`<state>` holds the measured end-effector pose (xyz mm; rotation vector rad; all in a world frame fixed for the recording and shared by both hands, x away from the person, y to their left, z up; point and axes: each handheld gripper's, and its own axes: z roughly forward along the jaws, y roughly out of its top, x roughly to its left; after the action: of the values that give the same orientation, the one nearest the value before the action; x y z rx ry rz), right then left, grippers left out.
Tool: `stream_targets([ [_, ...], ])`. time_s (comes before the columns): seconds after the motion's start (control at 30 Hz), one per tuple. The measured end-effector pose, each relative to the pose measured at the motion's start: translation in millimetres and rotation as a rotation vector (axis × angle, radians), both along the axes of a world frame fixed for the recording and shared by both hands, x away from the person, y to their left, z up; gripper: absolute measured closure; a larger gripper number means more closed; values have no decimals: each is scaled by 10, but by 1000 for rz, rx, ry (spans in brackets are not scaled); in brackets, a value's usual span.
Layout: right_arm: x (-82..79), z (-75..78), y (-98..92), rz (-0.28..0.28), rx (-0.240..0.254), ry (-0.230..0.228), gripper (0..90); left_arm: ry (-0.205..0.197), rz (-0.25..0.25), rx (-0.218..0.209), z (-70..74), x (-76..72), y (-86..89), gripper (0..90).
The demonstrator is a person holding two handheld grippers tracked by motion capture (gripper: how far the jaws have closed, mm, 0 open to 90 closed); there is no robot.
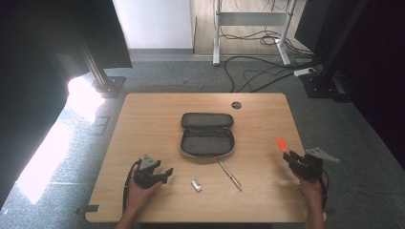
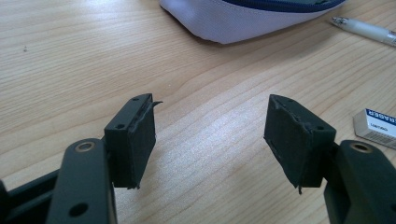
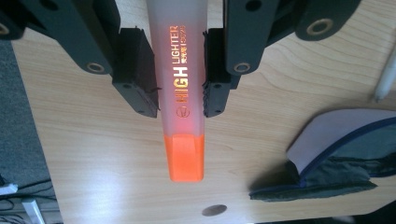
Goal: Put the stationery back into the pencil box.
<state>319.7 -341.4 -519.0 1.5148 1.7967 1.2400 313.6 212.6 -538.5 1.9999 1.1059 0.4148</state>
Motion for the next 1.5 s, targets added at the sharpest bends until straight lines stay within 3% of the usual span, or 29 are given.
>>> stream_targets([
  [0.27,-18,68,43,14,7,-29,660,7,-6,8,-19,9,-19,342],
  [0.37,-32,103,55,16,32,-46,660,11,-7,8,-22,9,-13,341],
  [0.83,-48,199,166,27,30,-80,660,15,-4,18,-47,14,-20,341],
  [1.5,17,236,442,76,16,-89,660,22,-10,31,-61,10,-47,341],
])
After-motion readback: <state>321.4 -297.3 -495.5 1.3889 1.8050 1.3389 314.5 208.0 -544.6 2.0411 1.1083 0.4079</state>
